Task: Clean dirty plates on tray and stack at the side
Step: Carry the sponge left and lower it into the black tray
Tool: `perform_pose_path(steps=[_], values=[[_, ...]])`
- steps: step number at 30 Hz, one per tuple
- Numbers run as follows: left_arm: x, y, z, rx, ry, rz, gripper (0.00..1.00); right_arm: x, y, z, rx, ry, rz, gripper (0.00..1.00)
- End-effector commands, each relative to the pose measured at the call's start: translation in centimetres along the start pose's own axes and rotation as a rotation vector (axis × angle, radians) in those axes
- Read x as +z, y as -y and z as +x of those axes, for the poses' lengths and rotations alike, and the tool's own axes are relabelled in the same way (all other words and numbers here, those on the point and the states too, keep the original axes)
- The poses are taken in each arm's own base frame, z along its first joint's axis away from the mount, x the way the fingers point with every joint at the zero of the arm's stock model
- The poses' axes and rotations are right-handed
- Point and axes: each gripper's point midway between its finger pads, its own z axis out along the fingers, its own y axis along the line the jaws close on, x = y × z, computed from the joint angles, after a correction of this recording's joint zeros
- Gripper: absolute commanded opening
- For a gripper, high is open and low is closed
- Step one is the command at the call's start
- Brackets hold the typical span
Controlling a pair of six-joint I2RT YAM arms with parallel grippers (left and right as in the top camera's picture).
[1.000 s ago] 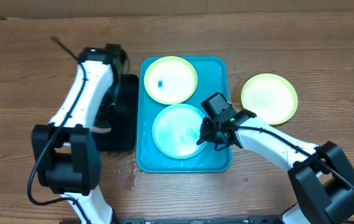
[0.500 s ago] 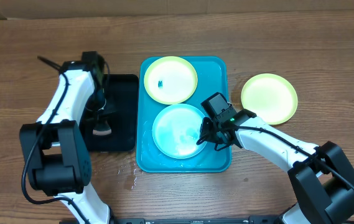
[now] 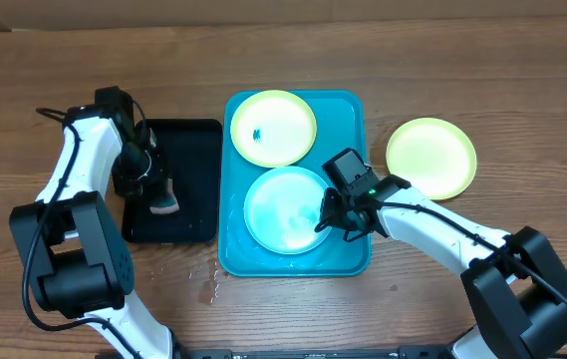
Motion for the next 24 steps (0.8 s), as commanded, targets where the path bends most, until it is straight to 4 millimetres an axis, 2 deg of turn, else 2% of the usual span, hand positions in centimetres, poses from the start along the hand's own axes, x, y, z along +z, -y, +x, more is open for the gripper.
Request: perform_pose_path(steps=[1,14,15,16,17,18,21,24], values=[[-0.6,0.1,-0.1,0.048,0.028,-0.012,0.04,-0.4,-0.5,-0.4,-0.003,0.017,-0.014,0.04],[0.5,0.6,0.1,0.086,0.033,-0.026,0.09,-0.4,-0.5,-0.4,-0.002,0.017,-0.014,0.04],[0.5,0.6,0.2,0.084,0.031,-0.026,0.13,-0.4,-0.5,-0.4,-0.003,0.017,-0.014,0.04],[0.5,0.7,0.4,0.073,0.021,-0.022,0.35,-0.4,-0.5,-0.4,-0.003,0.017,-0.014,0.04],[0.5,0.6,0.7,0.055,0.008,-0.024,0.48,-0.4,-0.5,-0.4,-0.003,0.017,-0.014,0.04],[0.5,0.6,1.0,0.047,-0.002,-0.026,0.53,-0.4,-0.5,-0.4,-0.002,0.017,-0.014,0.04],[-0.1,0.5,1.2,0.035,-0.013,-0.028,0.61,-0.4,-0.5,-0.4,-0.003,0.018,-0.015,0.04],[-1.5,0.7,0.6,0.018,-0.002,-0.026,0.64,-0.4,-0.5,-0.4,-0.003,0.018,-0.015,0.04]])
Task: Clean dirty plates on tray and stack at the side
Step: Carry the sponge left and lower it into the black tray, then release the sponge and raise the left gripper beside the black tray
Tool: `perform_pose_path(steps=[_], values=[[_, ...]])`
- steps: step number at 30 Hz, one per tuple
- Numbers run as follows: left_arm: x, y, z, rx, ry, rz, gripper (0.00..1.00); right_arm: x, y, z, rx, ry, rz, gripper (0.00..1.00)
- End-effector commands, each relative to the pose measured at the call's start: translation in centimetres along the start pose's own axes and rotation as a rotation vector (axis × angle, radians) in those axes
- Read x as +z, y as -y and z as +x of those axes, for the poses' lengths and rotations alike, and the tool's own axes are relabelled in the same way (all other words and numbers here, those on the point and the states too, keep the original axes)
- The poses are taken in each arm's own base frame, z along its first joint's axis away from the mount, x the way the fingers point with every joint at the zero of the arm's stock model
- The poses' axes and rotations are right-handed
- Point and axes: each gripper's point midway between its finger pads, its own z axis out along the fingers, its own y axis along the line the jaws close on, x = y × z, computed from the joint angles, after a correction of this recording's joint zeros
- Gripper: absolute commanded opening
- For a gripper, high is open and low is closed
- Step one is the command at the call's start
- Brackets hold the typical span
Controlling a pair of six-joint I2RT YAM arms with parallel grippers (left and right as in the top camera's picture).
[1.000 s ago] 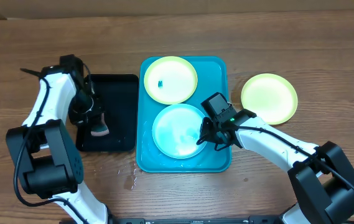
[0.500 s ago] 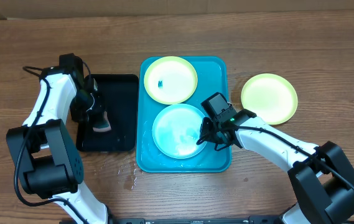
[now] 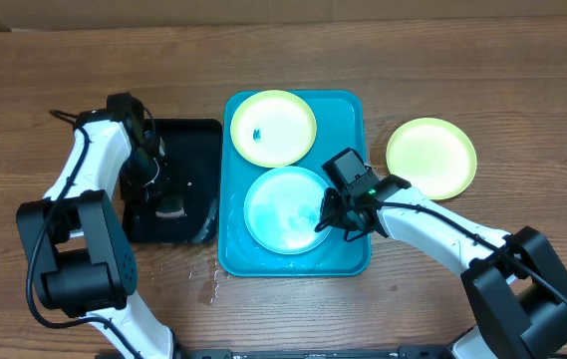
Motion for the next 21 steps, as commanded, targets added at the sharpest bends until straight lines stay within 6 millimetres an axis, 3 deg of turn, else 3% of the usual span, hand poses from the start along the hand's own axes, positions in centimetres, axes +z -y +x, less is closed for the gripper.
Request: perform_pose_path(steps=[1,11,17,21], values=[[-3.2,0.4,-1.5,-0.024,0.077,0.006,0.65,-0.4,-0.5,-0.4,-0.002,0.018,-0.014,0.05],[-12.8,1.3,-2.4,-0.056,0.278,0.039,0.66,-0.4,-0.5,-0.4,-0.002,0.017,-0.014,0.19],[-18.3,1.4,0.1,-0.058,0.439,0.065,0.65,-0.4,-0.5,-0.4,-0.002,0.018,-0.014,0.28],[-21.0,1.3,1.6,-0.053,0.529,0.071,0.76,-0.3,-0.5,-0.5,-0.002,0.018,-0.011,0.32]])
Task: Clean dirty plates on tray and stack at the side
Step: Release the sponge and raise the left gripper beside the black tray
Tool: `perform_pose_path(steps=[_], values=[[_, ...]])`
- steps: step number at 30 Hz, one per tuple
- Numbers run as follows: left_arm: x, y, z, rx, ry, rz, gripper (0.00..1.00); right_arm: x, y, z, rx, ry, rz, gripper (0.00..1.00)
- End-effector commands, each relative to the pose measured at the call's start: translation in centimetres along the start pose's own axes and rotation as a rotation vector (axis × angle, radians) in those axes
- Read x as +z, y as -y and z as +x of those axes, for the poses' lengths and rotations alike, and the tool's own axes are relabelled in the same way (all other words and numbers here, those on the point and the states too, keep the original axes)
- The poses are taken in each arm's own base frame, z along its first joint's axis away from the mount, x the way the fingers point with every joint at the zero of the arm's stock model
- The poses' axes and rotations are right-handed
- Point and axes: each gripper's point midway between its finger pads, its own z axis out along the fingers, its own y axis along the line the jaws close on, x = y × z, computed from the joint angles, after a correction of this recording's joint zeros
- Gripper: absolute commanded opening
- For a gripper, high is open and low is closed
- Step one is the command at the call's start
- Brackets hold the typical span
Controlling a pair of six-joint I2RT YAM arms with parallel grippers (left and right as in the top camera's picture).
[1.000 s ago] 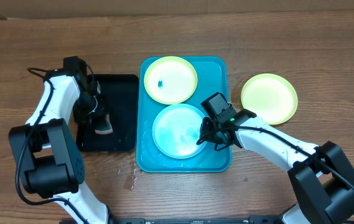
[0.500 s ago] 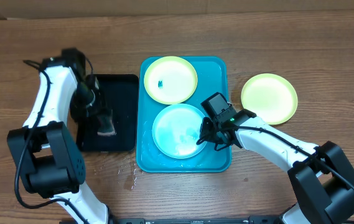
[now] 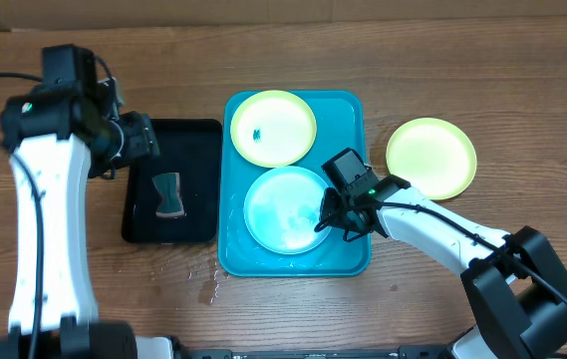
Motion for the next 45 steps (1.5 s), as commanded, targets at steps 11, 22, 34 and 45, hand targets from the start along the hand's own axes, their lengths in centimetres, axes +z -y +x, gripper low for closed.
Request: perform_pose_path(steps=[11,22,34,45], values=[[-3.5,0.1,0.1,-0.012,0.096,0.010,1.00,-0.3,-0.4,-0.4,-0.005,0.016,-0.009,0.20],[-3.5,0.1,0.1,-0.012,0.094,0.011,1.00,-0.3,-0.4,-0.4,-0.005,0.016,-0.010,0.05],[-3.5,0.1,0.1,-0.012,0.094,0.011,1.00,-0.3,-0.9,-0.9,-0.007,0.035,-0.033,0.15],[-3.5,0.1,0.1,-0.012,0.094,0.011,1.00,-3.7,-1.6,-1.2,-0.038,0.045,-0.042,0.04]])
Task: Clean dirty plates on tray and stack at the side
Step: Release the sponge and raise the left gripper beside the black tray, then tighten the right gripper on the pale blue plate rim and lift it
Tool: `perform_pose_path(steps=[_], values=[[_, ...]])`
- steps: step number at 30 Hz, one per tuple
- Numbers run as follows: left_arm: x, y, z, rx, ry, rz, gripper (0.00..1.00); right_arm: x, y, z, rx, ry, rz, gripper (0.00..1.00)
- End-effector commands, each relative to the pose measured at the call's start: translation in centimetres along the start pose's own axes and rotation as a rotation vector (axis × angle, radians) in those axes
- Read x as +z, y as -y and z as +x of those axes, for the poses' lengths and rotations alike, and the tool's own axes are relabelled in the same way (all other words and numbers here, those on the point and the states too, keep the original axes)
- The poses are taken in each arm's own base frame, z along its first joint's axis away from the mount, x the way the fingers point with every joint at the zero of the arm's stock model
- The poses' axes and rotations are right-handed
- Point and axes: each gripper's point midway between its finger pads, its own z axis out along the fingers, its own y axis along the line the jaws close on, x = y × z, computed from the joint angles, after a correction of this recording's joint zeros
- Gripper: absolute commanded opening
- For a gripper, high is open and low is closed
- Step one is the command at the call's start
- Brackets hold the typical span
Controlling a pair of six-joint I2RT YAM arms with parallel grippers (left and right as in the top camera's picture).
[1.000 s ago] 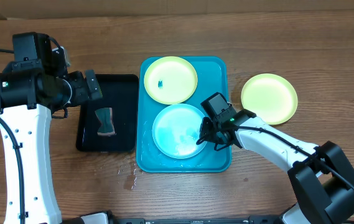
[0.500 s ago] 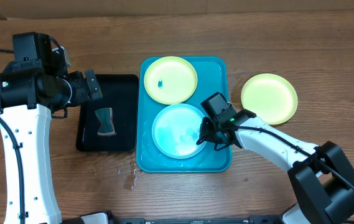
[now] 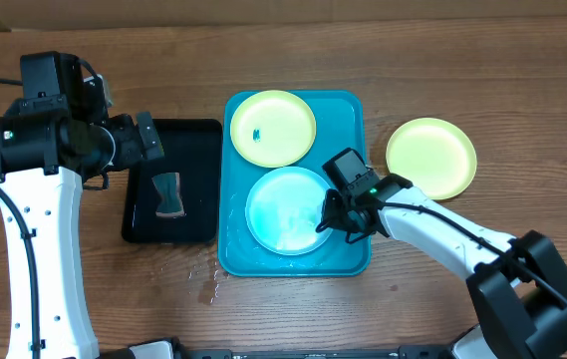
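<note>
A light blue plate [image 3: 285, 211] lies in the near half of the teal tray [image 3: 351, 108]. My right gripper [image 3: 331, 215] is at its right rim and looks shut on it. In the far half of the tray sits a yellow-green plate [image 3: 273, 128] with a small blue smear. Another yellow-green plate [image 3: 430, 157] rests on the table to the right of the tray. The grey sponge [image 3: 167, 193] lies loose in the black tray [image 3: 199, 140]. My left gripper [image 3: 146, 138] hangs open, raised above the black tray's far left corner.
Water drops [image 3: 209, 283] spot the wood in front of the teal tray's near left corner. The two trays stand side by side. Cardboard runs along the table's far edge.
My left arm has risen a little and shifted left, its gripper still open over the black tray's far left corner. The sponge, the plates and my right gripper have barely moved.
First my left gripper held the sponge over the black tray. Then it had the sponge down at the tray's near part. After that the sponge lay loose in the tray with the gripper lifted away. My right gripper stayed on the blue plate's rim throughout.
</note>
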Motion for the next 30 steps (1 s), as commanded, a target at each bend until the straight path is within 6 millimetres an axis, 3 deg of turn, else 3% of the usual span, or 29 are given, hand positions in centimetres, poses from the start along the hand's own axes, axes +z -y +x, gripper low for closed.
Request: perform_pose_path(steps=[1,14,24,30], values=[[-0.2,0.0,-0.3,-0.003,0.010,-0.002,1.00,-3.1,-1.9,-1.7,-0.028,0.073,-0.065,0.04],[-0.2,0.0,-0.3,-0.003,0.010,-0.002,1.00,-3.4,-1.4,-1.1,-0.017,0.057,-0.050,0.04],[-0.2,0.0,-0.3,-0.003,0.010,-0.002,1.00,-0.8,0.4,0.5,-0.014,0.027,-0.020,0.04],[-0.2,0.0,-0.3,-0.003,0.010,-0.002,1.00,-0.4,0.2,0.3,-0.015,0.035,-0.032,0.33]])
